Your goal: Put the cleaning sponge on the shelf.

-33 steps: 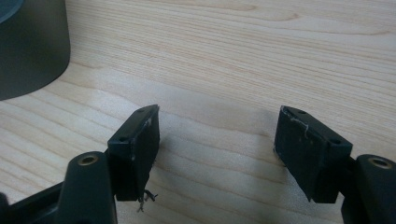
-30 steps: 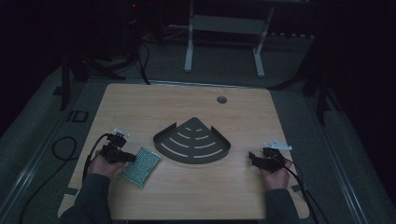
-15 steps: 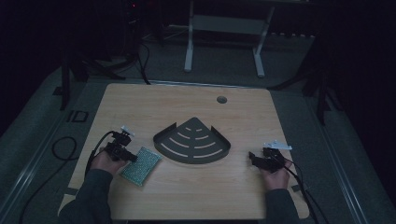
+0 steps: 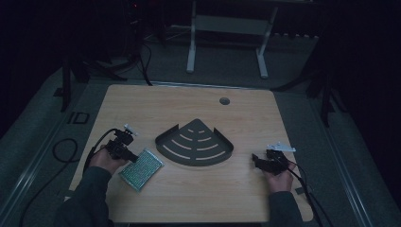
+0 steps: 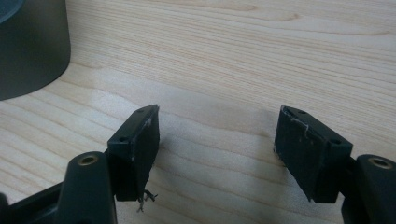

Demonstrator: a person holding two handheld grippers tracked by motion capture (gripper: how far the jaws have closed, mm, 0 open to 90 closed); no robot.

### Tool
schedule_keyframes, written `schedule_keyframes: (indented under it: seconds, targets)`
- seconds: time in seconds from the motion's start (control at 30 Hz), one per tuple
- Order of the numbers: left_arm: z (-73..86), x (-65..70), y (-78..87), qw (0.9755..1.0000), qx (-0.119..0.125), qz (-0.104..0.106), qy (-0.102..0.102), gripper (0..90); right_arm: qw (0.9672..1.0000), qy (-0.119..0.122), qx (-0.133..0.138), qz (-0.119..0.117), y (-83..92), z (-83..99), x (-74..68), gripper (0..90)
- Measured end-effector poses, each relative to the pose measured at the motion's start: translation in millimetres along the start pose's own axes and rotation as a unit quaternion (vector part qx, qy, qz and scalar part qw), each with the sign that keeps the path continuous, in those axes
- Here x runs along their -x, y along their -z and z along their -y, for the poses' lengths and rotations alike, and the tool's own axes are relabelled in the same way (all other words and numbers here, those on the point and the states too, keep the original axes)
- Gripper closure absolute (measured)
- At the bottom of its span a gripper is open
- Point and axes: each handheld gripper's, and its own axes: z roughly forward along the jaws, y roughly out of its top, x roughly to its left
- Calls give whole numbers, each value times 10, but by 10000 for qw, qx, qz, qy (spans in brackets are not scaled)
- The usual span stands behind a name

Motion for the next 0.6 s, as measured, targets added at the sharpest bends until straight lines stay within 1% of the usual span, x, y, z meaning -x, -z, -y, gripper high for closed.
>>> schedule_keyframes:
  seconds: [0.17, 0.33, 0.6]
  targets:
    - [-19, -3, 59, 10000, -16, 3, -43, 900, 10000, 1, 0, -1, 0, 0, 0, 304]
    - [-48, -3, 204, 9999, 105, -87, -88, 900, 10000, 3, 1, 0, -1, -1, 1, 304]
    - [-86, -5, 359, 9995, 215, -169, -154, 900, 10000, 6, -2, -3, -1, -1, 1, 304]
